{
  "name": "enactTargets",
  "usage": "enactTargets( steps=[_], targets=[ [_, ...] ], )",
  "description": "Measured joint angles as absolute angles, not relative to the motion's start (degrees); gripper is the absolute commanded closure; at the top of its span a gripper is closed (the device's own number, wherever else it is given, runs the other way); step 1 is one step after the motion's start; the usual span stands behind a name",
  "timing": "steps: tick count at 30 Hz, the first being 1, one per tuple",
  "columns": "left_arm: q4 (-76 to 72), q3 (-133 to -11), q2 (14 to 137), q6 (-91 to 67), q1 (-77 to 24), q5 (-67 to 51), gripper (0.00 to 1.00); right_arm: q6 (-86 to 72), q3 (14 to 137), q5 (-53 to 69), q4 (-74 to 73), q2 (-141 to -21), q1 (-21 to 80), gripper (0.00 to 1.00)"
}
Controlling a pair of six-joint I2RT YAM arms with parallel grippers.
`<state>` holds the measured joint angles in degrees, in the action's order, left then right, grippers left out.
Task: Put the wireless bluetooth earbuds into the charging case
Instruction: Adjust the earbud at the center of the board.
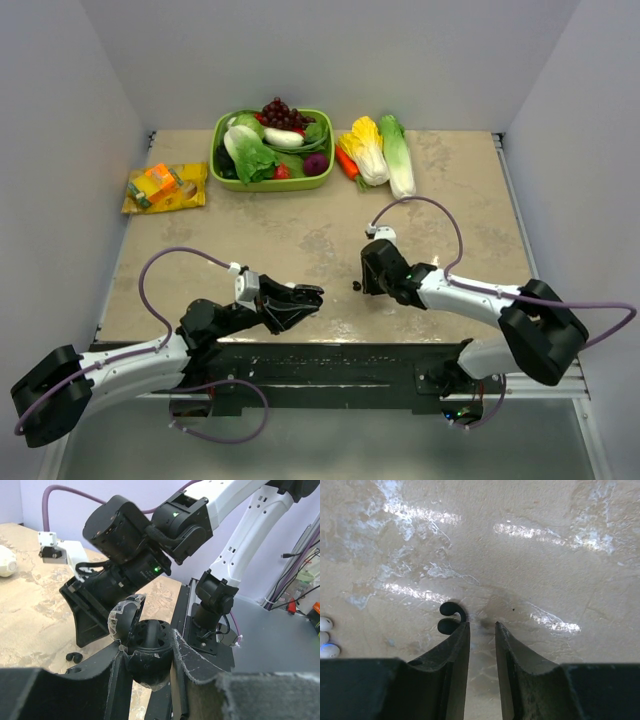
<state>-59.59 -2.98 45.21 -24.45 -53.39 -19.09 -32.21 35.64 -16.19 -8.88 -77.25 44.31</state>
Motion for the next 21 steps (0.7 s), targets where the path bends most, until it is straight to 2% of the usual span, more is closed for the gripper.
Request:
enactTargets(
  steps=[13,21],
  targets=[
    [-59.96,-2.98,45.65,-24.47,-53.39,-19.33,1.00,-28.80,40.49,-13.45,-5.30,-87.22,44.27,0.78],
    [-60.42,-2.98,46.02,-24.47,-53.39,-19.31,1.00,-25.32,41.95,-9.67,-3.44,-89.10,44.25,0.73]
  ],
)
